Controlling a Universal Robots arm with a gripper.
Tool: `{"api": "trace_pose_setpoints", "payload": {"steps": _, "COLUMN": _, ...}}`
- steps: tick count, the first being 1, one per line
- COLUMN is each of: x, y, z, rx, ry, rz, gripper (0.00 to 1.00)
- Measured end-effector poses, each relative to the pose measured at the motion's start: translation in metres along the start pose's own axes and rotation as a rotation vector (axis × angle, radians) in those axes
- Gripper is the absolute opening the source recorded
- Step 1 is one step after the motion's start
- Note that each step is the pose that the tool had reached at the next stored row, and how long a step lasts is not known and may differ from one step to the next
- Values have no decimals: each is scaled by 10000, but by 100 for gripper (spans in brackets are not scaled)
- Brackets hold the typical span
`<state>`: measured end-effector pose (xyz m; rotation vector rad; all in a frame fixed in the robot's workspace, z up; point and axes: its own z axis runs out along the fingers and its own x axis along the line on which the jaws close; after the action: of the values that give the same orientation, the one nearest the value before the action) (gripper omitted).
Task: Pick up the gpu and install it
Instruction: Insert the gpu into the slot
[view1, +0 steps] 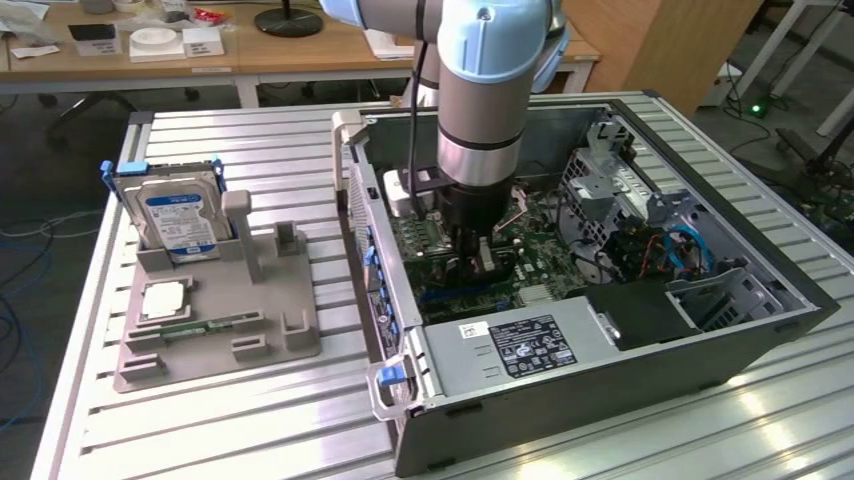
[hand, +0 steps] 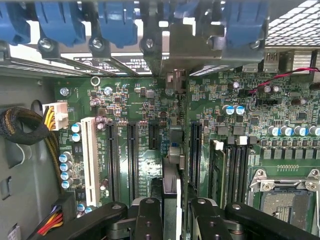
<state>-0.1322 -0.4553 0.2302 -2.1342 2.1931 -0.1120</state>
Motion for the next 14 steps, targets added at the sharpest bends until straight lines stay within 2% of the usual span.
{"api": "trace_pose_setpoints", "payload": {"steps": 11, "x": 0, "y": 1, "z": 11, "rx": -1, "ry": 1, "rz": 0, "gripper": 27}}
{"api": "trace_pose_setpoints", "payload": {"steps": 14, "x": 0, "y": 6, "z": 11, "rx": 16, "ry": 0, "rz": 0, "gripper": 27}}
